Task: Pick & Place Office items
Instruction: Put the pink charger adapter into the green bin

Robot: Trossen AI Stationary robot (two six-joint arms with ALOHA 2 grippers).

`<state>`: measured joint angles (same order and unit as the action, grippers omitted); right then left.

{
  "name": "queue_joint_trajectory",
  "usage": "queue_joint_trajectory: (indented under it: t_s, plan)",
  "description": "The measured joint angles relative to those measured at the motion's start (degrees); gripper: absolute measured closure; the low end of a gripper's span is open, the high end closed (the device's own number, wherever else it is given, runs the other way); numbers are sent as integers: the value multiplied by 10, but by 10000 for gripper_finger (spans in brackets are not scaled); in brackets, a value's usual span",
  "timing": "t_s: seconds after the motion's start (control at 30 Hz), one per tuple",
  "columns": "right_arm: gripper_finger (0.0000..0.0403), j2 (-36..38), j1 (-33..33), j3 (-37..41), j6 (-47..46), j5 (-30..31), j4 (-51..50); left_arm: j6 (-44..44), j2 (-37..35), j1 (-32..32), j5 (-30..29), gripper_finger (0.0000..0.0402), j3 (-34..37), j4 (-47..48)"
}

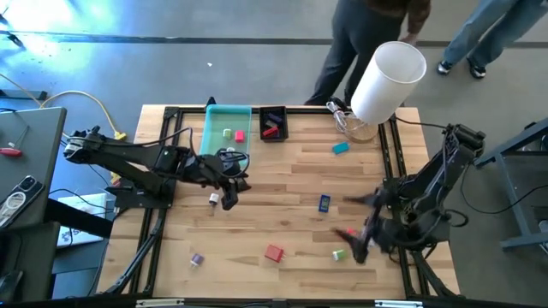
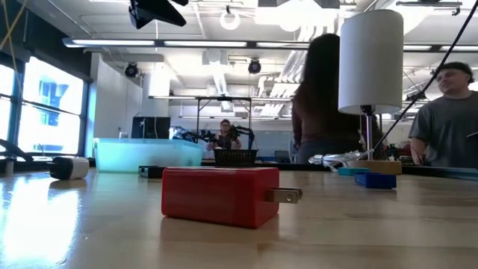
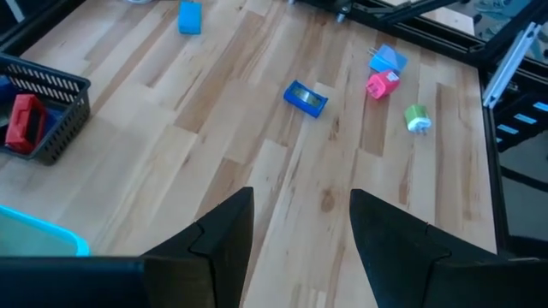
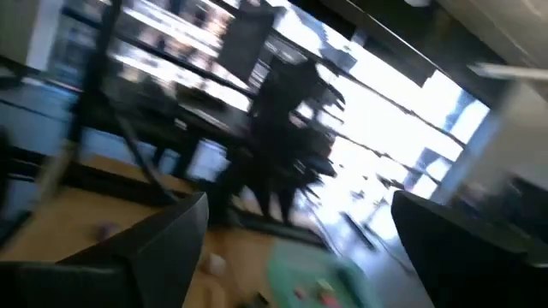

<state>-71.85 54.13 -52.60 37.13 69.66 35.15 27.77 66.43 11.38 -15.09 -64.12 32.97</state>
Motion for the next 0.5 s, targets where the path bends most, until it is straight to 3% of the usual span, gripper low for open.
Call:
queue_joint_trajectory:
  t_s: [0.07, 0.2, 0.33, 0.5]
  plan:
    - [45, 1, -16, -22, -28, -80, -56, 0, 0, 1, 0, 216, 0, 0]
    - [45, 2, -78, -92, -179, -140, -300, 1, 0, 4, 0, 216, 0, 5]
    - [45, -7, -169, -180, -460, -313, -572, 1, 0, 5, 1, 216, 0, 29]
    - [45, -14, -216, -205, -768, -477, -762, -6, 0, 5, 1, 216, 0, 59]
